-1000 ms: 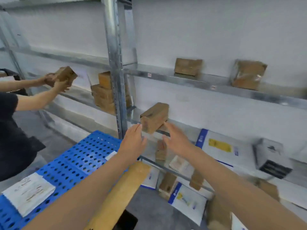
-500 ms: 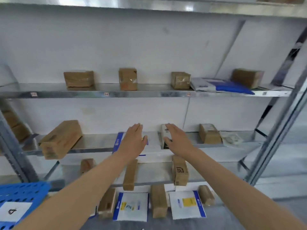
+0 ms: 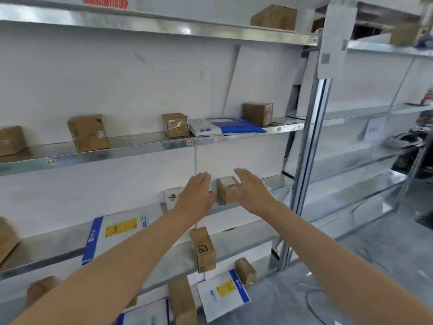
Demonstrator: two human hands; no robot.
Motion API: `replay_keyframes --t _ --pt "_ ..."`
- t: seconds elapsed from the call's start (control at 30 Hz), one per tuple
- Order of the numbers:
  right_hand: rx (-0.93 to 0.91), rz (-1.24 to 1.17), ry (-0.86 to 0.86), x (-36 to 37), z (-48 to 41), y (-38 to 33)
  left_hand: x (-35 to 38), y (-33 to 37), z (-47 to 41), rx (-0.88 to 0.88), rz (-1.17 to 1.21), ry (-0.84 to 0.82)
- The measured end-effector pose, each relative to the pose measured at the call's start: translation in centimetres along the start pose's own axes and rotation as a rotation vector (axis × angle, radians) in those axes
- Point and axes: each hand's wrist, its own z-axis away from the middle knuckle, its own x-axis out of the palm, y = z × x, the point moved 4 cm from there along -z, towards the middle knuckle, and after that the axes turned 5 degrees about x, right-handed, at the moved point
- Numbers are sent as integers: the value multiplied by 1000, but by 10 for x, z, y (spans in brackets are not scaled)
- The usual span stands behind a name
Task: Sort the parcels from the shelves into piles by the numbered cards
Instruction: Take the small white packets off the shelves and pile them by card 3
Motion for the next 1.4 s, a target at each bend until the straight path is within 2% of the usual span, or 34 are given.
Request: replay_keyframes --t 0.3,0.5,0.97,1.4 --pt "41 15 103 -36 -40 15 0 18 -66 70 1 20" --pt "60 27 94 -46 -69 31 12 22 -114 89 28 6" --pt "191 86 60 -43 -155 119 87 18 -236 131 75 -53" --pt "274 132 10 -12 -205 201 177 18 -307 186 157 -157"
